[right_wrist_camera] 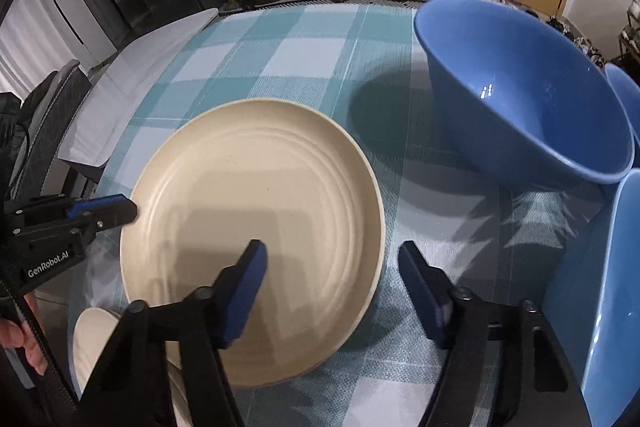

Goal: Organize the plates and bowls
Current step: 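Close the right tool on the opposite rim of the cream plate while the left tool holds it, then carry the cream plate with both tools over the stacked cream plates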

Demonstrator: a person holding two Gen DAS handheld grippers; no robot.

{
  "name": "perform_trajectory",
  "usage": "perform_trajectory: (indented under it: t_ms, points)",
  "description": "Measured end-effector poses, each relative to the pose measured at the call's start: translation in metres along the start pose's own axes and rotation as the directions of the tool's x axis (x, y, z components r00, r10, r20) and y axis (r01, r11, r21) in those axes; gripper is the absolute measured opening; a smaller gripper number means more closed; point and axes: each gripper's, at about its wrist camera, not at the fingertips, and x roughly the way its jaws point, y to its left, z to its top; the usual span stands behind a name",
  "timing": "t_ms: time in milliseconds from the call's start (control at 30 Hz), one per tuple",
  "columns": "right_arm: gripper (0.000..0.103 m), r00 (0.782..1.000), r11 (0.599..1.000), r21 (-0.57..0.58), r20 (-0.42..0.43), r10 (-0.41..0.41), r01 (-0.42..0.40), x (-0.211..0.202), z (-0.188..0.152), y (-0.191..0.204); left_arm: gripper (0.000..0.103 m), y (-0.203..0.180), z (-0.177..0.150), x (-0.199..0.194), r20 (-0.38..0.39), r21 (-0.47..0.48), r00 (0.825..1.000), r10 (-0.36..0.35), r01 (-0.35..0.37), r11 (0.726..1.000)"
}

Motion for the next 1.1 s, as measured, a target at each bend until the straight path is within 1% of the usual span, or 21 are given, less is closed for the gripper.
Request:
perform_trajectory:
  t_ms: [33, 100, 200, 233, 267, 300, 433, 467, 500, 567, 700, 800, 933, 1100]
  points:
    - [0.067, 1.000, 1.000, 0.004, 0.000, 0.001, -0.001, 0.000, -0.001, -0.001, 0.011, 0.000, 0.000, 0.000, -0.002, 0.002, 1.000, 0.000, 0.000, 1.000]
    - [0.059, 1.000, 1.000, 0.009, -0.003, 0.003, -0.003, 0.001, -0.003, -0.002, 0.011, 0.000, 0.001, 0.000, -0.004, 0.001, 1.000, -0.001, 0.001, 1.000]
    - [0.051, 1.000, 1.000, 0.012, -0.018, -0.001, 0.002, 0.004, -0.004, -0.004, 0.011, -0.001, 0.001, 0.000, -0.006, 0.002, 1.000, 0.004, -0.004, 1.000]
    - [0.050, 1.000, 1.000, 0.015, -0.025, -0.001, 0.001, 0.006, -0.005, -0.005, 0.011, -0.001, 0.001, 0.001, -0.008, 0.000, 1.000, 0.004, -0.004, 1.000]
    - [0.044, 1.000, 1.000, 0.020, -0.030, 0.002, -0.001, 0.006, -0.006, -0.006, 0.011, -0.001, 0.000, 0.001, -0.008, 0.001, 1.000, 0.004, -0.004, 1.000]
    - [0.037, 0.999, 1.000, 0.023, -0.033, 0.007, -0.006, 0.007, -0.007, -0.008, 0.011, -0.001, 0.000, 0.001, -0.010, 0.005, 1.000, 0.006, -0.006, 1.000]
    - [0.028, 0.999, 1.000, 0.027, -0.033, 0.009, -0.008, 0.008, -0.009, -0.009, 0.011, -0.002, 0.000, 0.001, -0.013, 0.009, 1.000, 0.010, -0.010, 1.000]
    - [0.024, 0.999, 0.999, 0.032, -0.033, 0.012, -0.011, 0.008, -0.009, -0.009, 0.011, -0.002, 0.000, 0.001, -0.014, 0.008, 1.000, 0.009, -0.009, 1.000]
    - [0.022, 0.999, 0.999, 0.037, -0.032, 0.017, -0.016, 0.008, -0.009, -0.010, 0.011, -0.002, 0.000, 0.001, -0.014, 0.008, 1.000, 0.008, -0.008, 1.000]
    - [0.021, 0.999, 0.999, 0.039, -0.029, 0.020, -0.019, 0.009, -0.009, -0.009, 0.011, 0.000, 0.000, 0.001, -0.012, 0.007, 1.000, 0.007, -0.007, 1.000]
    - [0.015, 0.999, 0.999, 0.025, -0.027, 0.031, -0.031, 0.012, -0.003, -0.005, 0.011, 0.004, -0.001, 0.000, -0.014, 0.006, 1.000, 0.027, -0.027, 1.000]
    - [0.014, 0.999, 0.999, 0.017, -0.021, 0.046, -0.045, 0.015, 0.001, 0.000, 0.011, 0.012, -0.002, 0.001, -0.017, -0.013, 0.999, 0.033, -0.033, 0.999]
    - [0.014, 0.999, 0.999, 0.001, -0.014, 0.051, -0.051, 0.019, 0.007, 0.009, 0.011, 0.024, -0.007, 0.000, -0.016, -0.058, 1.000, 0.024, -0.025, 0.998]
    - [0.011, 0.997, 0.997, -0.001, -0.004, 0.074, -0.074, 0.019, 0.008, 0.011, 0.011, 0.027, -0.012, -0.001, -0.035, -0.069, 0.999, 0.006, -0.009, 0.998]
